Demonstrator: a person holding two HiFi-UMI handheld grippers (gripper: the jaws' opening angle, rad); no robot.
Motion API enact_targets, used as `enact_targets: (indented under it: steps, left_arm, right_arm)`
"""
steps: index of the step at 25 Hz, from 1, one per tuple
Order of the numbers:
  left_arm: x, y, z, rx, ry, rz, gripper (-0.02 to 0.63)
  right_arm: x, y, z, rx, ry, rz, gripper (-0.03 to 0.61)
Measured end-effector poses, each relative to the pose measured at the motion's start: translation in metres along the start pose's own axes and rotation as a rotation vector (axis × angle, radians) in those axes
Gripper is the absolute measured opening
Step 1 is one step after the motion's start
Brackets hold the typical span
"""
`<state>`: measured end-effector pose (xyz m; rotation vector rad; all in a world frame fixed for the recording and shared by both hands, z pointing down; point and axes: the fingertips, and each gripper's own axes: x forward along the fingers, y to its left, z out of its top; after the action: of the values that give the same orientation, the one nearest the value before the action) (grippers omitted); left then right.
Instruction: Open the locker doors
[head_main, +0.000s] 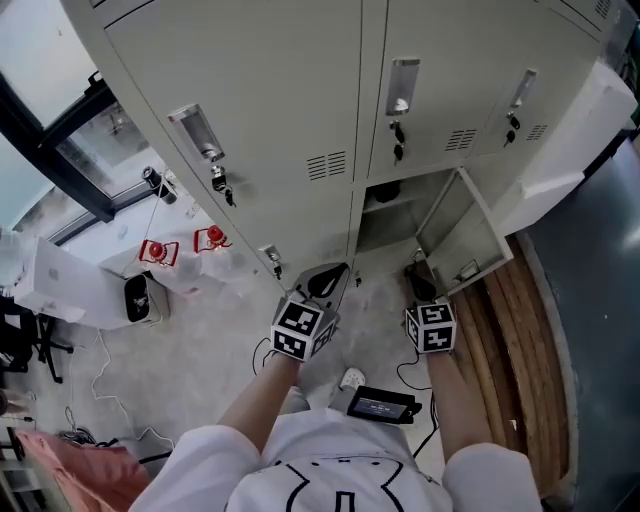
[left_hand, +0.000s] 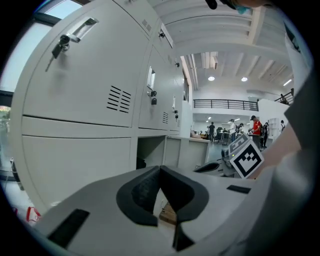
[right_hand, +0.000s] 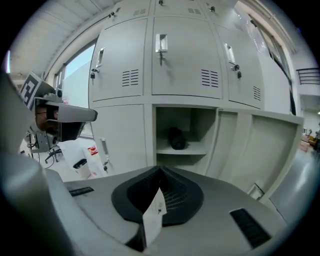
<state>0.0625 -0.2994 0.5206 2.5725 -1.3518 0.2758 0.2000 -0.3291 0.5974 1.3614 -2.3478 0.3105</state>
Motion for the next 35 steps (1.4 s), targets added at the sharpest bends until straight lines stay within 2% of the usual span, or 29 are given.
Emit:
enact_targets:
  steps: [3,14,18,27,35]
  left_arm:
    - [-0.028,0.021,-0.003,0.003,-0.011,0.028,0.017]
    - [-0.127,0.106,-0.01,-0.024,-0.045,0.15,0.017]
    - [-0.149,0.134,-0.015,-0.034,-0.058,0.184,0.017]
    - [-0.175,0.177,-0.038,-0.057,-0.018,0.184,0.017]
    - [-0.185,0.202,-0.05,-0.042,0.015,0.14,0.017]
  right_arm:
    - [0.013,0.045,0.016,-0.042,-0.021,0.052,0.008]
    - [0.055,0.201,0.055,-0.102,-0.055,0.232,0.009]
    - [0.077,0.244,0.056,-0.116,-0.033,0.302,0.058]
    - [0.139,0.297,0.046,-0.09,0.045,0.348,0.143]
    - [0.193,0.318,0.03,-0.084,0.117,0.298,0.192]
